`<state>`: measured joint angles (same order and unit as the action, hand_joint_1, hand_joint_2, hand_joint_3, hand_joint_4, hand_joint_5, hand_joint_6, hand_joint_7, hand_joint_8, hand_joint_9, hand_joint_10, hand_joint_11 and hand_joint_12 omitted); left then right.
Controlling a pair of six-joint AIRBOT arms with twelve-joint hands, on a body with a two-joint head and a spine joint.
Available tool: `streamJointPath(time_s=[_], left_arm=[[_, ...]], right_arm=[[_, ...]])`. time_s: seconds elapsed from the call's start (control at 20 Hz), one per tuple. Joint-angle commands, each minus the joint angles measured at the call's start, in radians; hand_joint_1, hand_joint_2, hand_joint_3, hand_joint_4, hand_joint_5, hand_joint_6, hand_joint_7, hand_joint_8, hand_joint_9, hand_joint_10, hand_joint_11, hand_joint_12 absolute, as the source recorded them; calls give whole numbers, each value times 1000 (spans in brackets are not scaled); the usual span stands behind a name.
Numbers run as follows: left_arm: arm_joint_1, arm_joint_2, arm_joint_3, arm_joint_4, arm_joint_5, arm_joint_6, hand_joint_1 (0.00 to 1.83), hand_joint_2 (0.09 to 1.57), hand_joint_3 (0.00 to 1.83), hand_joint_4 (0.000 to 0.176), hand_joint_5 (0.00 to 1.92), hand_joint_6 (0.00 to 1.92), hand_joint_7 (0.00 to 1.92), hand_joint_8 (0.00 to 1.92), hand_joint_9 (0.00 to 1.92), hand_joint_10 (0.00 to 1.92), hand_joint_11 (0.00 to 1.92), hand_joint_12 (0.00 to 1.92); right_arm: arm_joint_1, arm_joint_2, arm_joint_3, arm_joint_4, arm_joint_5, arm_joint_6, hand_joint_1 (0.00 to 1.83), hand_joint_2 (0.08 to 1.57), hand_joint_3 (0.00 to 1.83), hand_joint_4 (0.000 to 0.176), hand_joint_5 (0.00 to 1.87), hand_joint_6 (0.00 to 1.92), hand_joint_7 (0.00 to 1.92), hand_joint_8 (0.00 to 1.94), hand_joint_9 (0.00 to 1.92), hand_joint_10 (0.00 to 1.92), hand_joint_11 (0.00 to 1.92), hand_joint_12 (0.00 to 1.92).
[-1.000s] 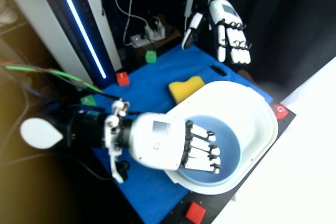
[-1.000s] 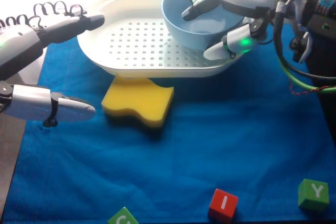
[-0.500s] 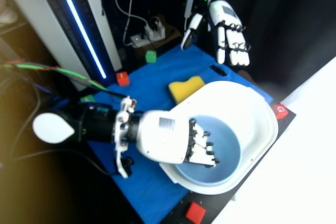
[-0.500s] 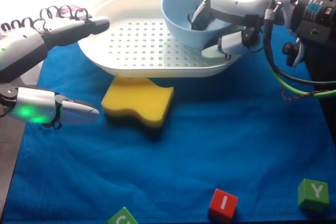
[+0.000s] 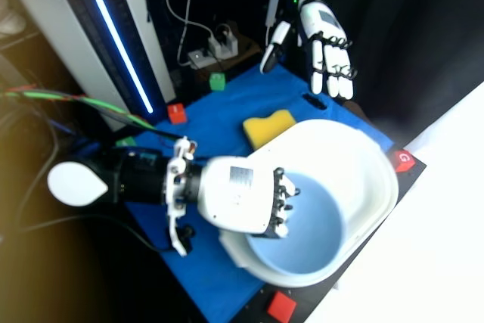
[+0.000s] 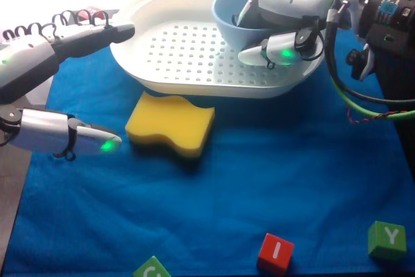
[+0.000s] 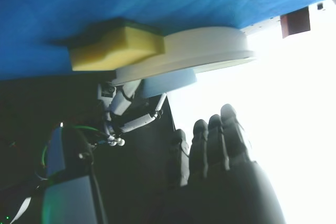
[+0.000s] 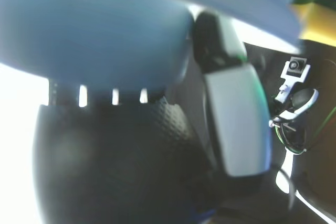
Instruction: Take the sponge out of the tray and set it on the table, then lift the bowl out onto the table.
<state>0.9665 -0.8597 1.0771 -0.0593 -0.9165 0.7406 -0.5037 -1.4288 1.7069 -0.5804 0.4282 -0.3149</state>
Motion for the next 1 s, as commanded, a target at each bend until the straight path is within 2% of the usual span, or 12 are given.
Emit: streamJointPath(time_s=[0.0, 0.1, 0.2, 0.25, 0.45, 0.5, 0.55, 0.7, 0.8, 0.85, 0.9, 0.95], left_arm=[[-5, -6, 7, -15, -120, -8, 755, 860, 3, 121, 175, 0, 112, 4, 84, 7, 108, 74], [-3, -7, 7, -15, -121, -10, 751, 861, 4, 114, 174, 0, 111, 3, 81, 5, 104, 74], [1, -9, 9, -16, -123, -12, 734, 869, 6, 115, 181, 3, 119, 5, 86, 6, 102, 76], [2, -12, 11, -16, -123, -13, 762, 868, 4, 106, 187, 5, 120, 5, 84, 5, 95, 75], [5, -18, 14, -17, -124, -18, 750, 881, 6, 113, 189, 3, 117, 0, 86, 3, 96, 84], [7, -20, 15, -19, -124, -19, 753, 882, 6, 120, 189, 2, 117, 0, 84, 1, 93, 84], [8, -21, 16, -20, -124, -19, 751, 885, 7, 118, 192, 3, 123, 3, 85, 2, 92, 85], [10, -23, 17, -21, -125, -20, 765, 883, 3, 131, 189, 1, 118, 0, 79, 1, 83, 87], [11, -24, 17, -22, -126, -20, 782, 884, 3, 131, 195, 3, 123, 2, 81, 2, 76, 88], [12, -25, 17, -23, -126, -20, 783, 882, 1, 137, 193, 2, 123, 2, 86, 3, 88, 97], [13, -26, 17, -25, -127, -20, 787, 880, 0, 129, 196, 3, 128, 4, 90, 5, 91, 101], [15, -26, 17, -26, -128, -20, 788, 877, 0, 138, 191, 0, 126, 2, 89, 4, 88, 101]], right_arm=[[11, 0, -2, 18, 63, 4, 735, 1416, 0, 0, 861, 1449, 1363, 1941, 1529, 1921, 1555, 1921], [11, 0, -5, 8, 63, 4, 812, 1401, 0, 0, 872, 1396, 1363, 1941, 1532, 1921, 1554, 1921], [12, 1, -6, 0, 63, 4, 770, 1410, 2, 0, 913, 1797, 1425, 1941, 1589, 1921, 1606, 1921], [12, 2, -6, 0, 63, 4, 836, 1395, 0, 0, 891, 1567, 1439, 1941, 1602, 1921, 1611, 1921], [14, 9, -13, -1, 89, 4, 830, 1401, 3, 0, 1013, 1810, 1486, 1941, 1643, 1921, 1647, 1921], [14, 13, -19, -1, 103, 4, 794, 1412, 5, 0, 1035, 1835, 1487, 1941, 1641, 1921, 1649, 1921], [17, 19, -27, 0, 123, 4, 742, 1430, 9, 0, 1035, 1904, 1477, 1941, 1601, 1921, 1450, 1921], [35, 39, -54, 0, 182, 4, 632, 1482, 10, 0, 1026, 1921, 1474, 1941, 1629, 1921, 1634, 1921], [48, 60, -80, 0, 236, 4, 522, 1509, 3, 0, 978, 1539, 1434, 1941, 1585, 1921, 1604, 1921], [55, 72, -93, 0, 258, 4, 484, 1520, 5, 0, 1013, 1513, 1420, 1941, 1563, 1921, 1585, 1921], [60, 82, -104, 1, 271, 4, 431, 1537, 5, 0, 1003, 1499, 1383, 1941, 1531, 1921, 1563, 1921], [62, 88, -108, 2, 286, 4, 291, 1555, 6, 0, 1027, 1837, 1358, 1941, 1494, 1921, 1526, 1921]])
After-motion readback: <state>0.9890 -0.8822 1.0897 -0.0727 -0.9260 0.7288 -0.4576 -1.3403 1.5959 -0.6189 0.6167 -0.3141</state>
